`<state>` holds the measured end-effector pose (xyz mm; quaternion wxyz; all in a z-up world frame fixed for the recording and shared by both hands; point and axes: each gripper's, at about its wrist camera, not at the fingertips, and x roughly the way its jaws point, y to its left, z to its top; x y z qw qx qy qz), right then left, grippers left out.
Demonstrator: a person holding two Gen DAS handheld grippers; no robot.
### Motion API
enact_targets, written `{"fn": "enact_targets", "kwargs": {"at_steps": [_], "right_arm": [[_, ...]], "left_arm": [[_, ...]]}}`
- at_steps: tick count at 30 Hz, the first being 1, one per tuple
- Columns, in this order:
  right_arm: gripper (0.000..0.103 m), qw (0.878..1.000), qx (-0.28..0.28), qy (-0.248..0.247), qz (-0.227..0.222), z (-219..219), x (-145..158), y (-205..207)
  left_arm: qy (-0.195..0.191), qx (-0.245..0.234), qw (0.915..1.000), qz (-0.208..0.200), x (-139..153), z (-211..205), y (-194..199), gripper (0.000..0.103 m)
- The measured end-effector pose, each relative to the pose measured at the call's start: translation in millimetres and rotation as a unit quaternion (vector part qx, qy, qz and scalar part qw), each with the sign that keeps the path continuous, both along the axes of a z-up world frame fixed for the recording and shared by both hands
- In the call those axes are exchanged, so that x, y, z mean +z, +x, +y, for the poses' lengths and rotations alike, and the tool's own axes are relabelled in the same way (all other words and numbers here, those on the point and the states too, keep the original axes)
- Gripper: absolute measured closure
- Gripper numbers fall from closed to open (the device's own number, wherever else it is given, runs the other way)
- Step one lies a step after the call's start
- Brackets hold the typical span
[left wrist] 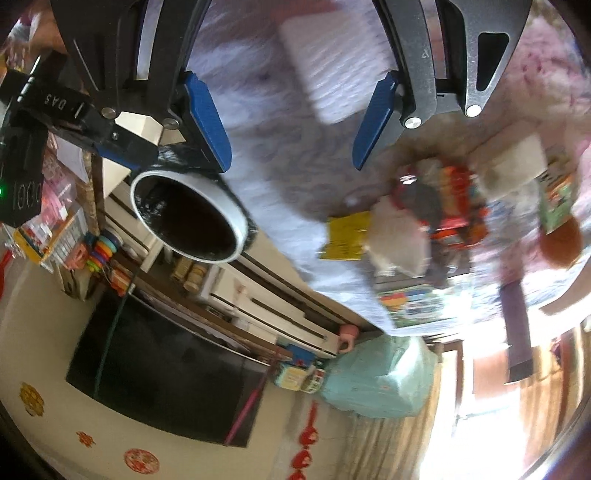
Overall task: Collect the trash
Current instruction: 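Move both open grippers back over the table, then grasp the white plastic mesh with the right gripper while the left gripper grasps the white foam block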
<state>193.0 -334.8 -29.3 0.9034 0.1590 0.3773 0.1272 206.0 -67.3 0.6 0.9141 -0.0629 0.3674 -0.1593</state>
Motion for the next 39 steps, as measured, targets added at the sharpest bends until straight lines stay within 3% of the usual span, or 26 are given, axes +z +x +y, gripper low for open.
{"fn": "enact_targets", "kwargs": {"at_steps": [12,20,31,39], "right_arm": [[0.020,0.997,0.077,0.010,0.009,70,-14,-16],[0.020,0.992,0.122,0.012,0.022,103,-22,-24],[0.020,0.989,0.139,0.012,0.046,124,-37,-24],[0.020,0.986,0.145,0.022,0.074,130,-52,-18]], "left_arm": [[-0.006,0.081,0.9967,0.008,3,72,-47,0.035],[0.007,0.091,0.9952,0.034,-2,97,-47,0.031],[0.097,0.053,0.9935,0.028,-15,124,-10,0.019],[0.161,0.018,0.9865,0.025,-32,127,33,0.018]]}}
